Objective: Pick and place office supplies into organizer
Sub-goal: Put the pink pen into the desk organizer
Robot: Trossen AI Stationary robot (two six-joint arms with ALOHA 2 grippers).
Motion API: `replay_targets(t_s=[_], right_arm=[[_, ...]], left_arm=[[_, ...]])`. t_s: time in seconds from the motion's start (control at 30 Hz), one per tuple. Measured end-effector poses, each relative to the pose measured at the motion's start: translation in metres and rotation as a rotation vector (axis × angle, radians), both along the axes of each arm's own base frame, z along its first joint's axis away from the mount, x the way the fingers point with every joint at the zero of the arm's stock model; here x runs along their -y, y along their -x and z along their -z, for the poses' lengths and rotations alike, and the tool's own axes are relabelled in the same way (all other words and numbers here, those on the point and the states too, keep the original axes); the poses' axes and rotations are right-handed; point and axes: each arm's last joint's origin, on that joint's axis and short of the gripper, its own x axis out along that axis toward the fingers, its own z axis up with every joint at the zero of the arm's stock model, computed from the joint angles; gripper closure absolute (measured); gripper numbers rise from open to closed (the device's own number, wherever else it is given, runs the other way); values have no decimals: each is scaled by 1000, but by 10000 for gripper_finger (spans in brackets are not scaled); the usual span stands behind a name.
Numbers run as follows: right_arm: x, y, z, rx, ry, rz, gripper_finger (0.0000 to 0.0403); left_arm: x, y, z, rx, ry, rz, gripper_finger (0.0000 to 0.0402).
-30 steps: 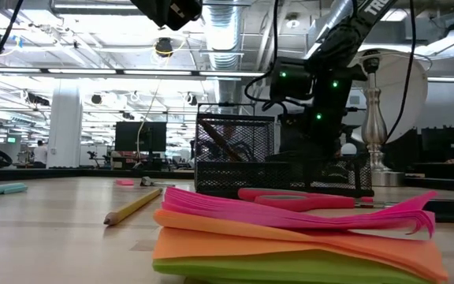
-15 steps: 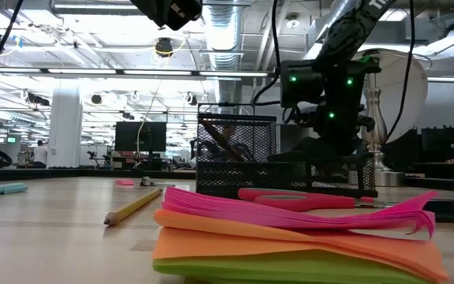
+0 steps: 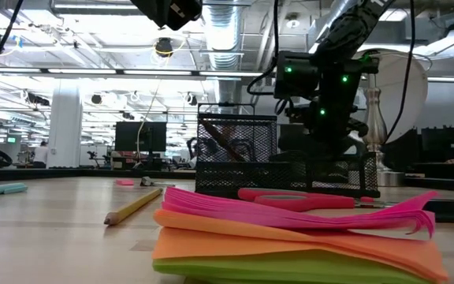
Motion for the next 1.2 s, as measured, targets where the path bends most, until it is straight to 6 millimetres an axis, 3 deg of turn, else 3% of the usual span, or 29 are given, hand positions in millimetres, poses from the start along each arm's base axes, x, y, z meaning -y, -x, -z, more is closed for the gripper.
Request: replay_targets(t_s=[0.13,0.3,0.5,0.67,0.97,1.2], right_arm=[[1,3,2,8,-4,43,280],[-1,19,20,25,-10,132,280],[-10,27,35,154,47,170,281],[-29,37,44,204,81,206,281],[-75,78,66,315,204,163,281],[-81,87,72,384,237,157,281]], left_arm=[[0,0,0,-1,1,-2,341],[0,0,0,0,0,0,341],[0,0,0,10,-12,29,341],[0,0,0,8,-4,11,341],[0,0,0,3,3,-3,341],[0,-3,-1,30,7,-6,341]])
